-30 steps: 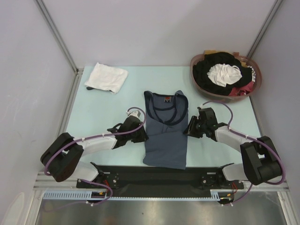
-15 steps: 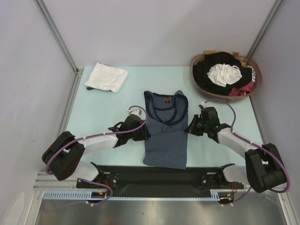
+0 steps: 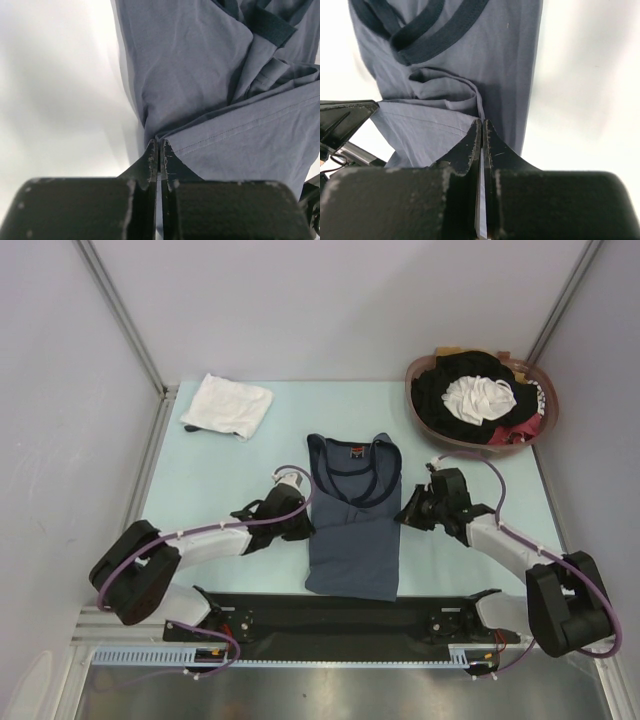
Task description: Fold and stack the tank tops
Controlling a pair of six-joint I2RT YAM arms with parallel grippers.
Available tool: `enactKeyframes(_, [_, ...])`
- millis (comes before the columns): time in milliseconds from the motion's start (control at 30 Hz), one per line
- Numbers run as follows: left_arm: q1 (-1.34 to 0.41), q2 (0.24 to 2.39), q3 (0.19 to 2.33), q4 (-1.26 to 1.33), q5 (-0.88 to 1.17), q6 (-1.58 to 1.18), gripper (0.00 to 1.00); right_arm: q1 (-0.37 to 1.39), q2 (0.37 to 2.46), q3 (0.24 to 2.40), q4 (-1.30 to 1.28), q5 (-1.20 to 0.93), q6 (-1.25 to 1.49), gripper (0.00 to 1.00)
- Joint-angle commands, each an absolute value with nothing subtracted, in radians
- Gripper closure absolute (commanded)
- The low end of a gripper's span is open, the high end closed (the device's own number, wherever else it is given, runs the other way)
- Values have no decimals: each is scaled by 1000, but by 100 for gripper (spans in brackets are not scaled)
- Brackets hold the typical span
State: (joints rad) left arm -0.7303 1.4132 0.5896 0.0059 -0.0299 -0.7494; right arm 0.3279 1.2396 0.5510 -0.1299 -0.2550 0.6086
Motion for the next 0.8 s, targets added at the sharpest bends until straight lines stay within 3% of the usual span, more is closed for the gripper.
enactKeyframes(0, [-724, 1335, 632, -28, -71, -703, 100, 319, 1172, 586, -150, -270, 592, 100])
enactKeyframes(267, [-706, 1255, 712, -84, -94, -644, 100, 302, 1153, 666, -210, -256, 562, 100])
enactKeyframes(767, [-634, 1380, 850, -57, -46, -580, 100, 259, 1308, 793, -189, -270, 535, 100])
